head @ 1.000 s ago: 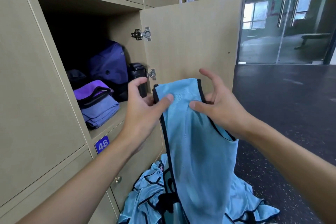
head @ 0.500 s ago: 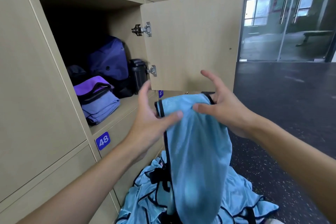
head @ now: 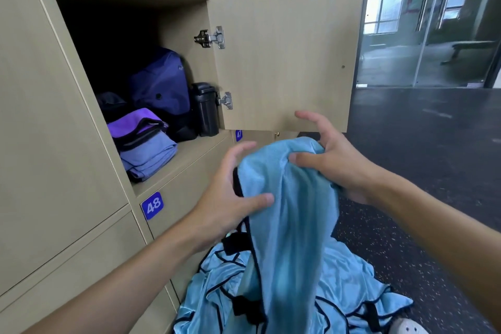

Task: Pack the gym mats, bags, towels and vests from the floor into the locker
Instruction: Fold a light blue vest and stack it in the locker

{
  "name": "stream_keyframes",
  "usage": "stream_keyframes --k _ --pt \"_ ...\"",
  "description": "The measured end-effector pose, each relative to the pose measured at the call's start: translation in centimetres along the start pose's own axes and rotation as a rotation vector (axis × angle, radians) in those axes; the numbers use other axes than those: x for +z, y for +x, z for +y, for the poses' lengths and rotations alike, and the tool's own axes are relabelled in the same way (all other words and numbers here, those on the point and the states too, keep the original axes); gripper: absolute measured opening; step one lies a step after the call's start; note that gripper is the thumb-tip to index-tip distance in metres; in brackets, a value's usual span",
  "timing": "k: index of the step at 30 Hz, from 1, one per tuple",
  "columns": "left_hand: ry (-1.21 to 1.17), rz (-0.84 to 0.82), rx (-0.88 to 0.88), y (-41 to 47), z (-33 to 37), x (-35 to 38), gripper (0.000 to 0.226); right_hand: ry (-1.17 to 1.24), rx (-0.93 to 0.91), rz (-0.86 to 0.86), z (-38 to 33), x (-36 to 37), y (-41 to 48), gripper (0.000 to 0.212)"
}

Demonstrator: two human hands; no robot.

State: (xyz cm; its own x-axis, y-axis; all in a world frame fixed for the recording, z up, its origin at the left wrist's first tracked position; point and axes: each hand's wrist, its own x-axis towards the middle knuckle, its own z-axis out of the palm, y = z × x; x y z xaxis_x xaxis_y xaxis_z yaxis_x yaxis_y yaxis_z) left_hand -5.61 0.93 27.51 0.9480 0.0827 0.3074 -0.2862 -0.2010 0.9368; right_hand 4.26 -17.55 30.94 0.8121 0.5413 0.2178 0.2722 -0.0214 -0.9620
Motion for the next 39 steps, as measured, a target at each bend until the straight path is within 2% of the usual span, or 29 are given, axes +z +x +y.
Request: stream_keyframes --k 2,6,10,12,14,16,19,20,21,23,26,30,32,35,37,39 --pt "-0.019 -0.002 -0.011 0.0 -0.3 0.1 0.069 0.009 0.002 0.072 0.1 0.0 0.1 0.067" --pt "-0.106 0.205 0.015 1.1 1.1 0.0 0.045 0.113 0.084 0.227 0.6 -0.4 0.4 0.066" --pt "-0.203 0.311 0.046 1.8 2.2 -0.4 0.030 0.382 0.200 0.132 1.2 0.1 0.3 0.084" --pt "-0.221 0.360 0.066 2.1 2.4 -0.7 0.025 0.428 0.220 0.058 1.8 0.8 0.1 0.100" --pt "-0.240 0.396 0.078 2.5 2.6 -1.0 0.021 0.399 0.201 0.006 2.1 1.7 0.0 0.106" --pt "-0.201 0.372 0.056 2.2 2.2 -1.3 0.027 0.316 0.145 0.068 2.3 2.4 0.1 0.098" --pt "-0.043 0.145 -0.070 0.8 0.6 -1.0 0.065 0.280 0.064 0.231 2.3 2.3 0.8 0.088" --pt "-0.040 0.090 -0.101 0.4 0.3 -0.8 0.071 0.262 0.041 0.275 2.3 2.2 1.0 0.086" --pt "-0.060 0.084 -0.108 0.4 0.3 -0.8 0.071 0.231 0.025 0.307 2.4 1.9 1.0 0.085" --pt "-0.127 0.199 -0.061 1.1 1.0 -1.1 0.062 0.155 0.036 0.303 2.5 1.5 1.0 0.088" --pt "-0.154 0.362 -0.005 2.0 2.1 -2.1 0.048 0.036 0.094 0.152 2.6 1.5 0.8 0.100" --pt "-0.133 0.362 -0.042 1.8 2.3 -2.8 0.041 0.172 0.024 0.317 1.7 0.8 1.2 0.083" --pt "-0.153 0.357 -0.047 1.8 2.5 -2.9 0.041 0.198 0.025 0.163 1.5 1.0 0.5 0.087" --pt "-0.166 0.314 -0.052 1.8 2.7 -2.7 0.041 0.157 0.064 -0.087 1.9 2.3 -0.6 0.109" --pt "-0.163 0.282 -0.050 1.8 2.7 -2.6 0.041 0.196 0.065 -0.123 2.1 3.0 -0.6 0.114" --pt "-0.164 0.254 -0.050 1.7 3.0 -2.6 0.040 0.250 0.056 -0.110 1.8 3.5 -0.6 0.110"
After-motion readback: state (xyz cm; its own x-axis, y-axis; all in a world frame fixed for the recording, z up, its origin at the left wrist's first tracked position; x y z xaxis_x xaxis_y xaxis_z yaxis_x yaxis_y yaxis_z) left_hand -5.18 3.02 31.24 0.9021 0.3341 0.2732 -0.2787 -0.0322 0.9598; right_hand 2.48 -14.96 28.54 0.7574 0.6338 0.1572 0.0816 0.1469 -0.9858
